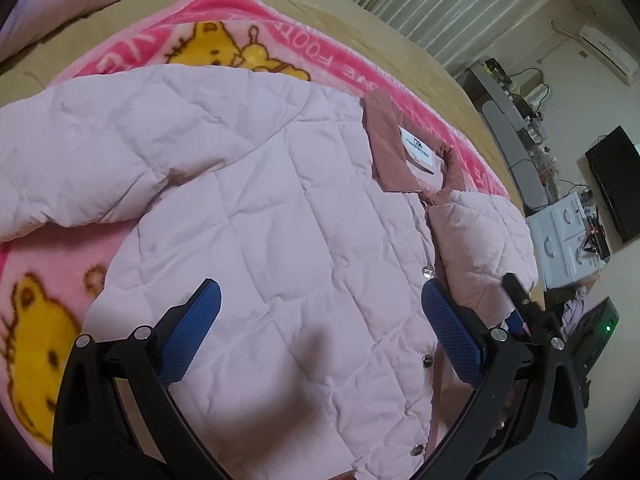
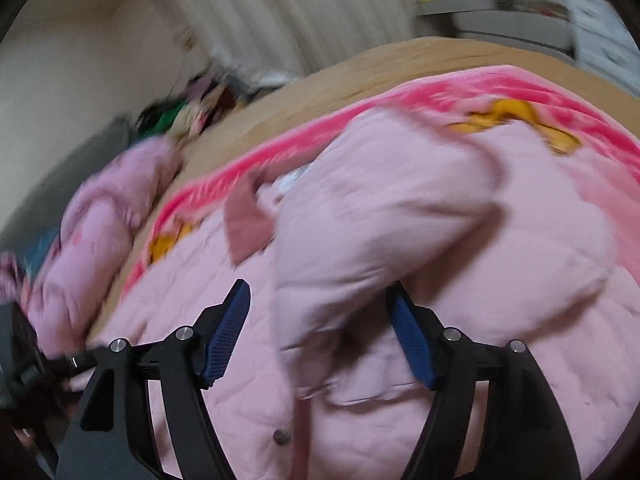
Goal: Fold large clothes
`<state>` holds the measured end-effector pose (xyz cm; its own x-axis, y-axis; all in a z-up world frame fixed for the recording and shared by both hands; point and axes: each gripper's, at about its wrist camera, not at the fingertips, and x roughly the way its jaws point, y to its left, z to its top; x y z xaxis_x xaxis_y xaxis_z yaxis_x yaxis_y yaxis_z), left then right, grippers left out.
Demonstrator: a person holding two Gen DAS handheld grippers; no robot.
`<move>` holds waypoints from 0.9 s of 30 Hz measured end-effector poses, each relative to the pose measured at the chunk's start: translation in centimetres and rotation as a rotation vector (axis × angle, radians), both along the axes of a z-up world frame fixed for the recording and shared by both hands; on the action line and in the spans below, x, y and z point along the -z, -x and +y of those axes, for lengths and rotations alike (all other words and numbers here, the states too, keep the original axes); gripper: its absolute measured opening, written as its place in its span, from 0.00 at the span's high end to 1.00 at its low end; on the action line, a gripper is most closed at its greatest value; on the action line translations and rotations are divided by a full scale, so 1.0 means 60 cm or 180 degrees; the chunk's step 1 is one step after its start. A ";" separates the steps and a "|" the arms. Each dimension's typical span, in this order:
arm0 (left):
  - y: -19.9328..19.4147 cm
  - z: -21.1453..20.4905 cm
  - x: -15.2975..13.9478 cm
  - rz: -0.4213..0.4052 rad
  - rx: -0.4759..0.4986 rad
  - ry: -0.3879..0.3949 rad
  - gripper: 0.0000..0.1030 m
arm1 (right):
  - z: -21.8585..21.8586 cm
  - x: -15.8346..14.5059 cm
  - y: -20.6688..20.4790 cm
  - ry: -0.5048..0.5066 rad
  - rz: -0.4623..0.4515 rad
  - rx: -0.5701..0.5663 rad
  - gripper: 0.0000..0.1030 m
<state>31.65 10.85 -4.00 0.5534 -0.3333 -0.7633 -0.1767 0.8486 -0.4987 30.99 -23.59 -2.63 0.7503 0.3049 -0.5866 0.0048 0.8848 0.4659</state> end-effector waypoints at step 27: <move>0.004 0.013 -0.004 -0.0282 -0.0055 0.0789 0.09 | 0.214 0.007 0.061 0.0817 -0.0183 -0.1966 0.31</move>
<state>31.39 11.60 -3.76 0.6216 -0.4940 -0.6080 -0.1365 0.6959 -0.7050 27.34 -10.75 -3.07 0.5149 0.5444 -0.6622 -0.5564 0.7999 0.2249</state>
